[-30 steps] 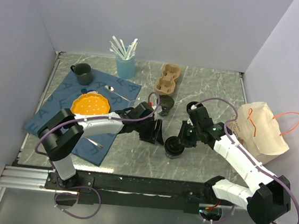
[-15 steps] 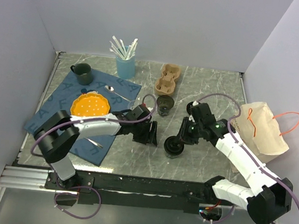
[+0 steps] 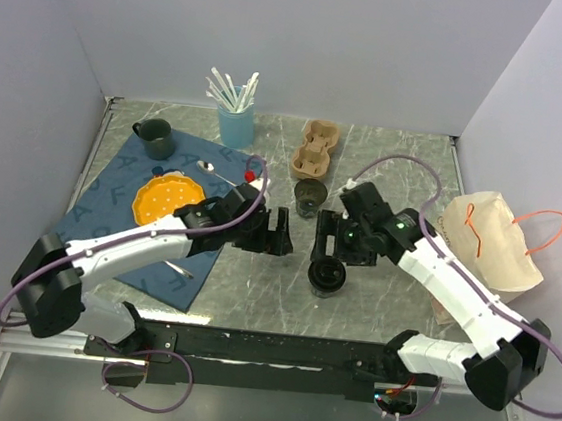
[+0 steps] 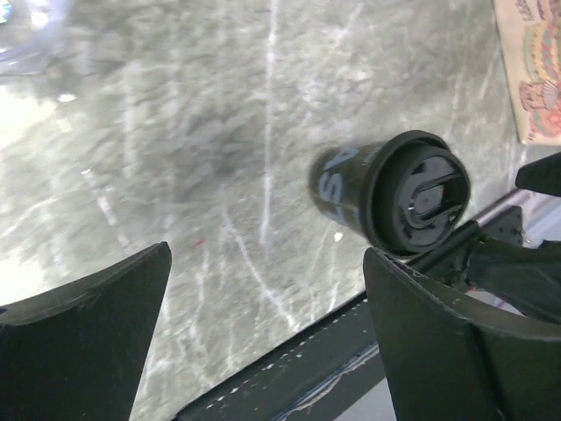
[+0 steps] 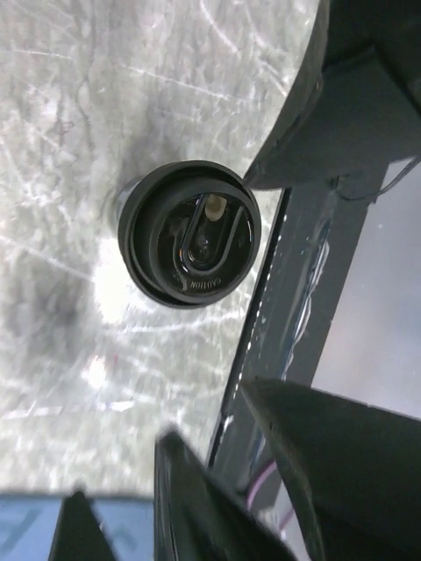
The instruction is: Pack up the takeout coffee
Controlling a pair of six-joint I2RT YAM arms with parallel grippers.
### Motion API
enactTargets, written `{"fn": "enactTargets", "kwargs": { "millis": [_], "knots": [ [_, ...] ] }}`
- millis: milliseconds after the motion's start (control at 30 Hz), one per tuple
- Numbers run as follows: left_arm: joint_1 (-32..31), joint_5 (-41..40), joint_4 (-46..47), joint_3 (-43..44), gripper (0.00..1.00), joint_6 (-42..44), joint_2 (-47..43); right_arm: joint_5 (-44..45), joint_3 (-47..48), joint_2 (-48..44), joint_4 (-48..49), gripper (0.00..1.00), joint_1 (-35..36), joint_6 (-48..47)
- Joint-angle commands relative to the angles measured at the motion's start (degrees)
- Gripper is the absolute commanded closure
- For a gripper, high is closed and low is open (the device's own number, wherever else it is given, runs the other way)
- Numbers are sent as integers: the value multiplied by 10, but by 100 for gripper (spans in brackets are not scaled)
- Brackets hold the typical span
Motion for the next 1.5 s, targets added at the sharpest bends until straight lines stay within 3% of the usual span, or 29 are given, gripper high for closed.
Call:
{"fn": "enactTargets", "kwargs": {
  "millis": [0, 167, 467, 800, 1133, 1467],
  "knots": [
    [-2, -63, -29, -28, 3, 4, -51, 68, 29, 34, -26, 0, 34, -15],
    [-2, -117, -47, -55, 3, 4, -103, 103, 31, 79, -32, 0, 57, -25],
    [-1, -137, -48, -79, 3, -7, -126, 150, 27, 112, -50, 2, 89, -22],
    [-1, -174, -51, -87, 3, -11, -151, 138, -28, 126, -7, 18, 90, -11],
    [-1, -188, -54, -82, 3, -8, -151, 136, -36, 125, -3, 24, 88, -3],
    [-1, -207, -71, -88, 3, -8, -176, 168, -20, 125, 7, 24, -10, -23]
  ]
}}
